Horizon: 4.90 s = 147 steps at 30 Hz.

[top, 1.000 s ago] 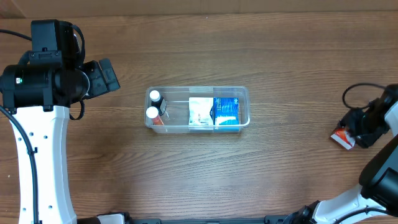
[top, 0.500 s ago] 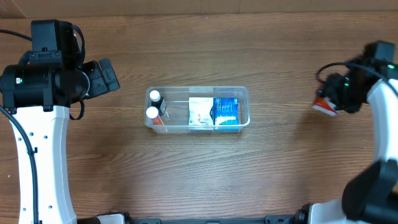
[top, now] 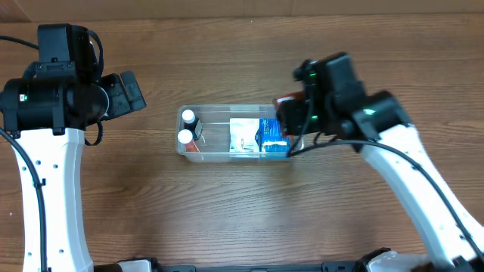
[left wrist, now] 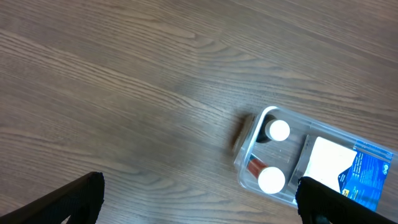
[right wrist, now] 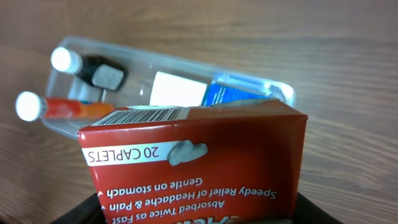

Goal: Pack container

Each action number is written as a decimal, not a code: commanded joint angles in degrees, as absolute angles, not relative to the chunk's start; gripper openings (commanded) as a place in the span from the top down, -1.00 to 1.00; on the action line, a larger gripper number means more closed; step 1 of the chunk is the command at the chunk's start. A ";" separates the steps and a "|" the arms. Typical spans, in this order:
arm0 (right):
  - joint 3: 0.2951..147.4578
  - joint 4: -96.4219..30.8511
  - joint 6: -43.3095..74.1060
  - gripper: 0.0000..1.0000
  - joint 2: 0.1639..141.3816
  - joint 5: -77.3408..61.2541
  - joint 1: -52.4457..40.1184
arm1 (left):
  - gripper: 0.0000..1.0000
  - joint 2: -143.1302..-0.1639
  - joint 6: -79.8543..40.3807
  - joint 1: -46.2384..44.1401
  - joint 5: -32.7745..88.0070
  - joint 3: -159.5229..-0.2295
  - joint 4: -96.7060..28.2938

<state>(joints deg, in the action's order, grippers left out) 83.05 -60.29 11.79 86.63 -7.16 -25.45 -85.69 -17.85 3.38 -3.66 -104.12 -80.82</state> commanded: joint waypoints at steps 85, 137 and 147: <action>54.52 -53.17 20.62 -1.00 36.42 11.94 -7.81 | -1.00 -49.21 -8.40 -7.49 -0.58 -79.13 -68.38; 21.87 -37.56 4.47 -1.00 -0.01 -0.16 -7.64 | -1.00 -32.25 -8.36 -7.64 -0.19 -54.81 -69.63; 9.52 -12.05 -2.68 -1.00 0.21 0.56 -7.64 | -1.00 -32.25 -8.36 -7.64 -0.19 -54.81 -69.63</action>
